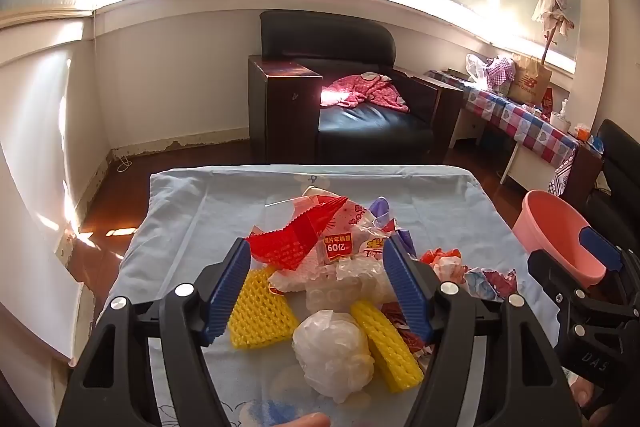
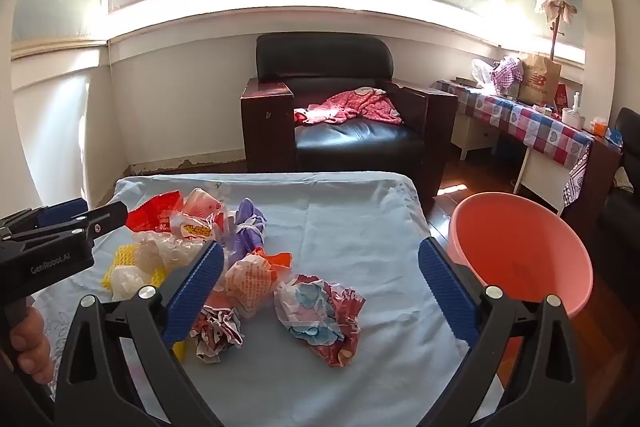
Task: Collect trash
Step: 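Move both tools over the trash pile on the table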
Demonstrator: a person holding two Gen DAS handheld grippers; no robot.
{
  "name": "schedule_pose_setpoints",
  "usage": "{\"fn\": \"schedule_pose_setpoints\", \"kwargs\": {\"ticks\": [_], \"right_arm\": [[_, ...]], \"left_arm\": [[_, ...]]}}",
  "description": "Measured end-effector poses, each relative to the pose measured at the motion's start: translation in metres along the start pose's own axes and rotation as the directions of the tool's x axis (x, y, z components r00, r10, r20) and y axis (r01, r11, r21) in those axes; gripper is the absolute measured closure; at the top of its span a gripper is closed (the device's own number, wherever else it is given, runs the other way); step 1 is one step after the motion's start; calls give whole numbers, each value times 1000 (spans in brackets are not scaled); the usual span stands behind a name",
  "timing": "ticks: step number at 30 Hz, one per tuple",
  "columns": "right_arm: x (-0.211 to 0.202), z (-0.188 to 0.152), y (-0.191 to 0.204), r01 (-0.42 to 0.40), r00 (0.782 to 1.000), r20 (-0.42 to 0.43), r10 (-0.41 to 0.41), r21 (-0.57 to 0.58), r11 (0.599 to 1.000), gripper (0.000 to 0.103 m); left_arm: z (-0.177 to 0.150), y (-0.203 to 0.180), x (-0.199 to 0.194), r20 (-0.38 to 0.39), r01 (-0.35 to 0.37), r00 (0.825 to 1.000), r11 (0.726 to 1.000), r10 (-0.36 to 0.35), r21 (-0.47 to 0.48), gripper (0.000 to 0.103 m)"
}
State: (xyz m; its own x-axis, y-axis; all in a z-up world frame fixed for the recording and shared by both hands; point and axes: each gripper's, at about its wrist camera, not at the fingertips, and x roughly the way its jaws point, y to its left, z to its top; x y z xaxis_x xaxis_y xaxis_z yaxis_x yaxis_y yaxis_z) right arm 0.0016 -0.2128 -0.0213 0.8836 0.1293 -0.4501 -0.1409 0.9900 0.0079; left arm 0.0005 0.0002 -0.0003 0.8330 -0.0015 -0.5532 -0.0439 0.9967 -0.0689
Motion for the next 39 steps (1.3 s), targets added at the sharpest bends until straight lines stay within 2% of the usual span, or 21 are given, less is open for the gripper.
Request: {"fn": "schedule_pose_setpoints", "kwargs": {"ticks": [7, 15, 23, 39], "right_arm": [[0, 0, -1, 8, 1000, 16, -8, 20, 1000, 5], [-24, 11, -23, 99, 986, 127, -112, 100, 990, 5], [-20, 12, -29, 109, 988, 94, -121, 125, 986, 5], [-16, 4, -31, 118, 987, 87, -131, 141, 983, 5]], "left_arm": [[0, 0, 0, 1, 2, 1000, 1000, -2, -3, 35], [0, 0, 0, -2, 2, 1000, 1000, -2, -3, 35], [0, 0, 0, -4, 1, 1000, 1000, -1, -3, 35], [-12, 3, 14, -12, -2, 1000, 1000, 2, -9, 35]]}}
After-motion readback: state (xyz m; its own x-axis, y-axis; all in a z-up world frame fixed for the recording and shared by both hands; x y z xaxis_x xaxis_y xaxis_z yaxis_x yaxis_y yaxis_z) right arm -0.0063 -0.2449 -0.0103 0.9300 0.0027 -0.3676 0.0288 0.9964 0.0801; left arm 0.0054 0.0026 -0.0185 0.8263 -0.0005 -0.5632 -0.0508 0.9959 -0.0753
